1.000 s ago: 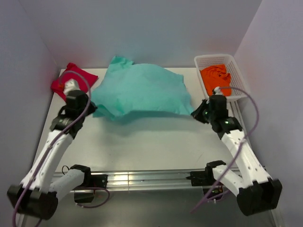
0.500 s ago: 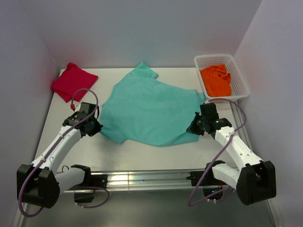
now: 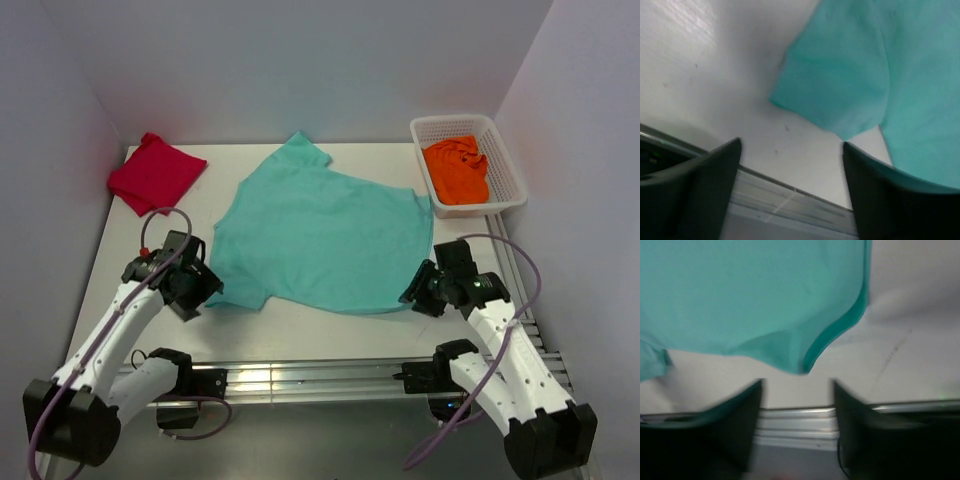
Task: Fold and stack the t-shirts
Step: Flatten the tshirt out
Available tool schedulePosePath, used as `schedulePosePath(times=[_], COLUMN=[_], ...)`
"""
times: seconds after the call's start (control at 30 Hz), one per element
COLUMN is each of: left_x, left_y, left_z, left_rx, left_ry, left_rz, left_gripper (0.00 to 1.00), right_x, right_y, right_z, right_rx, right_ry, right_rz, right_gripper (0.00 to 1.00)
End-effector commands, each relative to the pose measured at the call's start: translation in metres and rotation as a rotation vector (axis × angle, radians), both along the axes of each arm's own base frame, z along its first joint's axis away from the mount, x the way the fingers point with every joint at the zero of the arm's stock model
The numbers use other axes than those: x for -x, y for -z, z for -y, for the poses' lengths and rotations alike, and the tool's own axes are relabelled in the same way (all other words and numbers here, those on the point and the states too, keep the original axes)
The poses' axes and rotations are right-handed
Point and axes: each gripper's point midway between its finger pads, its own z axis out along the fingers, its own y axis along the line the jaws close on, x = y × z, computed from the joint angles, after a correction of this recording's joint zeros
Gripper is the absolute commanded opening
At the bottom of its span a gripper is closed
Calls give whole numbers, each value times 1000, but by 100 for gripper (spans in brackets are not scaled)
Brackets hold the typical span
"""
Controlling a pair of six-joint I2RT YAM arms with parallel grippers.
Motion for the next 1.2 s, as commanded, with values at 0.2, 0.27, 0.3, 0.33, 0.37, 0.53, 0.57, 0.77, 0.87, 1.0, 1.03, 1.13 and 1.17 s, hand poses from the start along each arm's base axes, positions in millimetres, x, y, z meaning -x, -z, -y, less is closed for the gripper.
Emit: schedulePosePath(times=[0.2,0.27,0.3,0.33,0.37,0.53,0.57,0.77,0.87,1.0,1.03,1.13,1.17], left_x=[-16,-51,-65,-80,-101,-176,-191,-229,-235,-231,-228,-216,-207], left_y=[-87,-85,-89,-74,-77,-46,-50,8,36,72,76,86,93], left_z=[12,19,22,24,29,49,53,66,67,61,59,49,42], left_rx=[74,46,38,12,11,-17,-20,-42,-58,-95,-104,-132,-136], left_ry=[34,70,84,97,105,181,189,256,262,257,254,229,213], left_rz=[234,250,262,210,250,223,231,102,35,-62,-78,-120,-146], left_gripper=[99,99,100,95,92,78,75,50,27,0,0,0,0], right_x=[20,-1,-16,-26,-40,-113,-125,-187,-213,-253,-257,-281,-283], right_y=[-22,-33,-30,-32,-39,-33,-30,1,34,51,57,71,84], right_z=[19,16,13,12,9,0,-2,-4,-3,-10,-12,-21,-25], right_rx=[74,77,85,90,90,134,136,218,268,284,285,281,278], right_ry=[99,90,83,72,66,41,40,29,18,14,12,0,-12], right_rz=[-56,-26,-41,-34,-12,-7,-8,-103,-183,-208,-219,-230,-256], right_gripper=[97,97,97,96,95,62,39,0,0,0,0,0,0])
